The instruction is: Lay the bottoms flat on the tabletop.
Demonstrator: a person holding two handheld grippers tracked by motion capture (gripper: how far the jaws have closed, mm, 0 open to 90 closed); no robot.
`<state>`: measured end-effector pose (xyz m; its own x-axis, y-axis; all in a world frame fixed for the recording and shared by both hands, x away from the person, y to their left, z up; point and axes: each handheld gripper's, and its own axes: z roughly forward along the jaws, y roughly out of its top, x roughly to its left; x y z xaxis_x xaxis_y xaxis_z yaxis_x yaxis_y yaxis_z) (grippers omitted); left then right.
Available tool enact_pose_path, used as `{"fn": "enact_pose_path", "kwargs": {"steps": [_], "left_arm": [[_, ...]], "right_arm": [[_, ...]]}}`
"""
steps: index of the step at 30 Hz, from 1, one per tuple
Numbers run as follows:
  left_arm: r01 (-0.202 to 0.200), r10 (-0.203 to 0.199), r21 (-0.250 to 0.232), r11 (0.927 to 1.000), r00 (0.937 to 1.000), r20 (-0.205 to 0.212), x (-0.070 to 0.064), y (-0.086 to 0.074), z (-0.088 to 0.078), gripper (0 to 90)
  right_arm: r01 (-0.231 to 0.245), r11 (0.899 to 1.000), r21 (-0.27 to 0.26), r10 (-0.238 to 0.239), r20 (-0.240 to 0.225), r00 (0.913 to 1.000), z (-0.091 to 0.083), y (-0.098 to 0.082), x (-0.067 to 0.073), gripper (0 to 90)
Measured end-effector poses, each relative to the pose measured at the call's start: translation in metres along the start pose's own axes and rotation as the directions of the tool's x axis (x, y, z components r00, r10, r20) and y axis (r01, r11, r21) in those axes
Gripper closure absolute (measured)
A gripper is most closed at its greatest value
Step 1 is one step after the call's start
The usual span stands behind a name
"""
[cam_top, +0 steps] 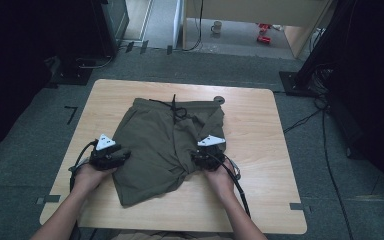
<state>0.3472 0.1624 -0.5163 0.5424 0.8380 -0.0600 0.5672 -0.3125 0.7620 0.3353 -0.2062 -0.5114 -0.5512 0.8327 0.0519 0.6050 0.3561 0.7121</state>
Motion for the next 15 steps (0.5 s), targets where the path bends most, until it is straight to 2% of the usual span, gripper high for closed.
{"fn": "enact_pose_path", "kwargs": {"steps": [3,6,10,15], "left_arm": [[0.037,-0.037,0.016,0.9992,0.9992,-0.013,0.007,0.007,0.003,49.3],[0.048,-0.048,0.021,0.9986,0.9985,-0.027,0.013,0.012,0.008,49.6],[0.082,-0.082,0.001,0.9966,0.9961,-0.034,0.022,0.016,0.014,49.7],[0.085,-0.084,0.015,0.9963,0.9957,-0.037,0.027,0.022,0.019,49.9]], "right_arm": [[-0.01,1.0,0.003,0.01,-0.016,0.9998,0.009,0.01,-0.006,62.0],[-0.011,1.0,-0.004,0.01,-0.024,0.9996,0.019,0.02,-0.012,61.9],[0.023,1.0,-0.011,-0.023,-0.011,0.9997,0.031,0.031,-0.017,61.2],[-0.003,1.0,-0.003,0.003,-0.014,0.9999,0.04,0.042,-0.025,60.6]]}}
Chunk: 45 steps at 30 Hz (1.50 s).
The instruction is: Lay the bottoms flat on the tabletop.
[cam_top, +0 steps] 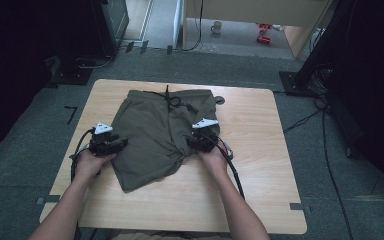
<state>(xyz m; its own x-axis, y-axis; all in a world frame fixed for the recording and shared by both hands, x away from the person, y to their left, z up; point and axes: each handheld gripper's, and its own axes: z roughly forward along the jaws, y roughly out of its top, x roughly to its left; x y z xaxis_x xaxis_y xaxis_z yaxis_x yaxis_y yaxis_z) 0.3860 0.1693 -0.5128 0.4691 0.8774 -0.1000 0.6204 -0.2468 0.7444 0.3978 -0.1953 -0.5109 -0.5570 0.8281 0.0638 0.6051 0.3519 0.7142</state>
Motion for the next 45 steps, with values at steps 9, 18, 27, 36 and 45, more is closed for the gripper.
{"fn": "enact_pose_path", "kwargs": {"steps": [9,18,27,36,45], "left_arm": [[-0.004,0.004,0.013,0.9999,1.0,0.004,-0.005,0.0,0.0,44.7],[-0.009,0.009,0.019,0.9998,0.9997,0.022,-0.005,-0.001,-0.003,42.2],[-0.004,0.004,0.008,1.0,0.9995,0.033,-0.004,-0.002,-0.002,41.5],[-0.027,0.027,0.008,0.9996,0.9992,0.031,-0.004,-0.002,-0.002,41.0],[-0.042,0.042,-0.001,0.9991,0.9986,0.033,-0.005,-0.004,-0.001,39.7]], "right_arm": [[-0.012,0.998,-0.063,0.012,-0.011,0.9999,-0.013,0.024,0.006,56.7],[0.004,0.998,-0.057,-0.006,-0.038,0.9993,0.002,0.044,0.022,54.8],[-0.007,0.999,-0.045,0.006,-0.029,0.9996,0.023,0.059,0.033,52.4],[-0.012,1.0,-0.016,0.012,-0.001,0.9999,0.044,0.064,0.039,52.6],[0.015,0.999,0.05,-0.019,0.074,0.9971,0.055,0.061,0.036,69.8]]}}
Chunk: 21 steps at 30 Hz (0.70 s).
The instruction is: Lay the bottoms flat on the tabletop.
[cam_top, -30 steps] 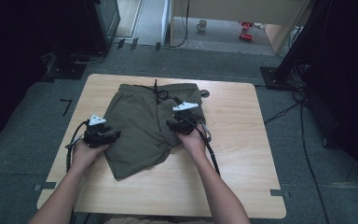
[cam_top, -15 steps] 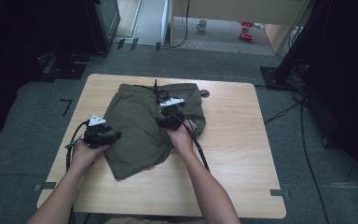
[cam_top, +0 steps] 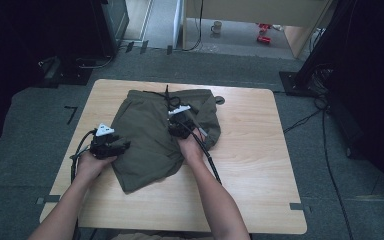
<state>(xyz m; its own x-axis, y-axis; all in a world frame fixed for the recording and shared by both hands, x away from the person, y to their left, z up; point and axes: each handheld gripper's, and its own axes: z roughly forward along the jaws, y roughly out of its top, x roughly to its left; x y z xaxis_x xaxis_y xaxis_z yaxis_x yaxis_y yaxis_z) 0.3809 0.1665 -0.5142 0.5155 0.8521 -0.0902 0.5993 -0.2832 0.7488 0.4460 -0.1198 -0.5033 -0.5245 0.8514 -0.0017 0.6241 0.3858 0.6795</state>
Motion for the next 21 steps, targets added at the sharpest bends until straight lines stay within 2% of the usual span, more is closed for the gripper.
{"fn": "enact_pose_path", "kwargs": {"steps": [4,5,7,9,16,21], "left_arm": [[-0.01,0.01,-0.014,0.9998,0.9999,-0.003,-0.001,-0.002,0.001,39.1],[-0.019,0.018,-0.016,0.9997,0.9998,-0.004,-0.001,-0.002,0.001,38.7],[-0.021,0.021,-0.016,0.9996,0.9998,-0.004,-0.001,-0.002,0.001,38.6],[-0.017,0.017,-0.018,0.9997,0.9999,-0.004,-0.001,-0.002,0.001,38.7],[-0.015,0.015,-0.019,0.9997,0.9999,-0.005,-0.001,-0.002,0.001,38.7],[-0.02,0.02,-0.017,0.9997,0.9998,-0.009,-0.001,-0.002,0.001,38.6]], "right_arm": [[-0.017,1.0,0.022,0.018,-0.019,0.9997,-0.001,-0.001,-0.003,88.8],[-0.02,0.999,0.029,0.021,-0.024,0.9995,-0.002,-0.001,-0.004,90.0],[-0.037,0.999,0.036,0.038,-0.04,0.9985,-0.004,-0.001,-0.007,90.0],[-0.034,0.999,0.024,0.036,-0.046,0.9983,-0.01,0.0,-0.009,90.0],[0.012,0.997,-0.077,-0.016,-0.063,0.9979,-0.052,0.005,-0.01,90.0],[0.011,0.991,-0.136,-0.021,-0.071,0.9973,-0.081,0.0,-0.013,90.0]]}}
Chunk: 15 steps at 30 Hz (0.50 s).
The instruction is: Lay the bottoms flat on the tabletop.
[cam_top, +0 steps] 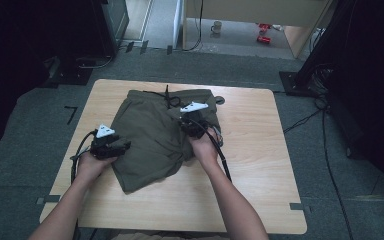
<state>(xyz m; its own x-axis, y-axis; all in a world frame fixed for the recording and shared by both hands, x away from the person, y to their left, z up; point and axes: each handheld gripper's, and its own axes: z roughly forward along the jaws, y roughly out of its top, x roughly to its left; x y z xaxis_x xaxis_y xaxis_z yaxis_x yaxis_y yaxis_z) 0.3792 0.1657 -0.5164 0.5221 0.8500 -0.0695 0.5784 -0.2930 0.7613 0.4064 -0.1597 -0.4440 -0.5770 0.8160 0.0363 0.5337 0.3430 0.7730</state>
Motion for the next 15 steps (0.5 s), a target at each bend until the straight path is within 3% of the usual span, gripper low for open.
{"fn": "enact_pose_path", "kwargs": {"steps": [6,15], "left_arm": [[0.007,-0.007,-0.002,1.0,1.0,0.0,0.0,0.0,0.0,38.7],[0.002,-0.002,0.0,1.0,1.0,-0.006,-0.001,-0.001,0.0,38.7]], "right_arm": [[0.004,0.999,-0.049,-0.004,-0.001,1.0,-0.032,-0.008,-0.002,90.0],[-0.028,0.995,-0.098,0.03,0.023,0.9993,-0.074,-0.038,-0.013,90.0]]}}
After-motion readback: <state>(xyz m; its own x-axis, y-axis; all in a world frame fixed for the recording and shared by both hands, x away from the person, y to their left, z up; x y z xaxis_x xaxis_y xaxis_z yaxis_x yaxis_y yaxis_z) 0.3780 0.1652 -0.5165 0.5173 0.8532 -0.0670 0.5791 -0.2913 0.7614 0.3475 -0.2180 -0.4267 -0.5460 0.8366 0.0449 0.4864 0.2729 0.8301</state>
